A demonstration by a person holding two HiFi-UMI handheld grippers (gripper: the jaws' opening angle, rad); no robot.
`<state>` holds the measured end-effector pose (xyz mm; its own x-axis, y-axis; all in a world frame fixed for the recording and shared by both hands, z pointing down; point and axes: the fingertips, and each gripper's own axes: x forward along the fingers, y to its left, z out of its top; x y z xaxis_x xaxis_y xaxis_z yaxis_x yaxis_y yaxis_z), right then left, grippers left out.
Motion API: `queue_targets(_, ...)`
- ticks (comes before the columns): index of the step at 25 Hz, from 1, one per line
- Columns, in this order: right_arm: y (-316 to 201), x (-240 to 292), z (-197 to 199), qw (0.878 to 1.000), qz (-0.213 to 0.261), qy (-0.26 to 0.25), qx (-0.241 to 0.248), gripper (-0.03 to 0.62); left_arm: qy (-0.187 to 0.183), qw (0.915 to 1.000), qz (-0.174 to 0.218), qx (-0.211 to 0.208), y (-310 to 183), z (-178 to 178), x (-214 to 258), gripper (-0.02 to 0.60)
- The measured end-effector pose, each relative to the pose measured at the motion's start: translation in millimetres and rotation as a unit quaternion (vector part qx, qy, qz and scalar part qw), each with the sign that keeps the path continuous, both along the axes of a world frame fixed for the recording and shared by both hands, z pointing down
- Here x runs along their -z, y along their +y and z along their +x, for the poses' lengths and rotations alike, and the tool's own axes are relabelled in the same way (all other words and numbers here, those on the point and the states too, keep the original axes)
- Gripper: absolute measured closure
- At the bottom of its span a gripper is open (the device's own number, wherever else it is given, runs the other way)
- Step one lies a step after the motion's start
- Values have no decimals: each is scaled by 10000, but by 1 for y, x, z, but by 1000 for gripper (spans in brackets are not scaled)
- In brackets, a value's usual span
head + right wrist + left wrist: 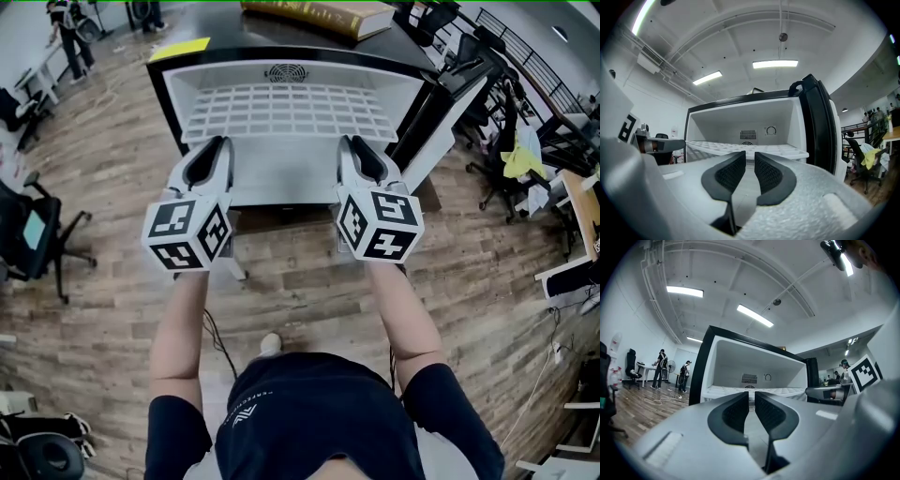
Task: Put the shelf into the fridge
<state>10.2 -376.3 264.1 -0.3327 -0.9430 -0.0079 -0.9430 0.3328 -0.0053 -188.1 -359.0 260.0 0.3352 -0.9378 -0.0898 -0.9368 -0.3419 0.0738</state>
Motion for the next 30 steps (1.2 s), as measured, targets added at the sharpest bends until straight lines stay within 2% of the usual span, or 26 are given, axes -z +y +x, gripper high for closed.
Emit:
queue_targets(11, -23, -2, -2, 9999, -103, 25, -85, 533, -22, 10000, -56, -19, -23, -2, -2, 526)
queue_targets(19, -32, -2, -2, 9999, -99, 26, -118, 533, 460, 9986, -107, -223, -33, -5, -2, 534)
queue_targets(30, -43, -1, -3, 9997, -236, -17, -69, 533, 458, 9988, -39, -180, -44, -10, -2, 563)
